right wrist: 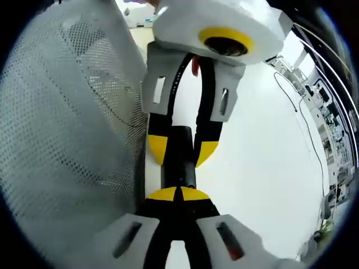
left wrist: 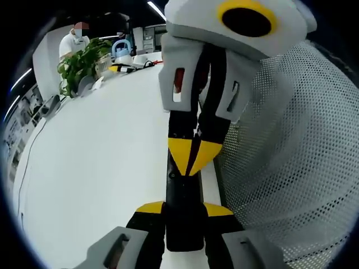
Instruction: Press the specified remote control buttons in sequence, fully releasing each button before pressing the next.
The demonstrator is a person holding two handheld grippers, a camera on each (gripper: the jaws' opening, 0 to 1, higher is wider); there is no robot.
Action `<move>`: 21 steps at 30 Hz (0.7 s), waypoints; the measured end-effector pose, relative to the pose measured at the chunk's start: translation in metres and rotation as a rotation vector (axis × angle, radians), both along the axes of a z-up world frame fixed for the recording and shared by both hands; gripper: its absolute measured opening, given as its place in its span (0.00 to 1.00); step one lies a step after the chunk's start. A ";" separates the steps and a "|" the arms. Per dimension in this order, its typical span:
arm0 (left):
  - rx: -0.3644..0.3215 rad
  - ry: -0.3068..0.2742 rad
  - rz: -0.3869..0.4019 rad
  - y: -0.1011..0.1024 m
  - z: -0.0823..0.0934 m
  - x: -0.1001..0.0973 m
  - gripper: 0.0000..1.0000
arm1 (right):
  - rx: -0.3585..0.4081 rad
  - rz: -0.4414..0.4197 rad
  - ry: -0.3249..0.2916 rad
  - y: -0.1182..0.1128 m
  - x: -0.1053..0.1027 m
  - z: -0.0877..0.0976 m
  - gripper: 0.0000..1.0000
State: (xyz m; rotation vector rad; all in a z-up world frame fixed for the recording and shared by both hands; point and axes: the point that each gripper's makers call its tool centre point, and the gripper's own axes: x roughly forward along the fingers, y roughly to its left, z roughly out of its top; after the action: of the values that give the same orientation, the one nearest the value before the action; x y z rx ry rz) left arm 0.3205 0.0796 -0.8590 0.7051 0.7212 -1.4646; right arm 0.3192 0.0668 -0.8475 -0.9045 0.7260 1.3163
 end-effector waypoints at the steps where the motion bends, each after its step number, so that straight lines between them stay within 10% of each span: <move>1: -0.001 0.000 0.000 0.000 0.000 0.000 0.26 | -0.001 -0.003 -0.003 0.000 0.002 0.000 0.00; 11: -0.002 0.000 0.002 -0.001 0.000 0.001 0.26 | -0.055 -0.157 0.125 -0.001 0.008 -0.004 0.00; 16: -0.006 0.000 0.007 -0.001 0.000 0.001 0.26 | 0.054 -0.279 0.218 -0.003 0.007 -0.002 0.00; 21: -0.009 0.001 0.005 -0.001 0.000 0.000 0.26 | 0.013 -0.257 0.193 -0.002 0.007 -0.002 0.00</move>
State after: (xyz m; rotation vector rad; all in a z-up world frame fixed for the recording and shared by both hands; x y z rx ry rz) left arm 0.3207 0.0789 -0.8586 0.6954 0.7167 -1.4625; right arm 0.3262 0.0652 -0.8497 -0.6543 0.9497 1.1867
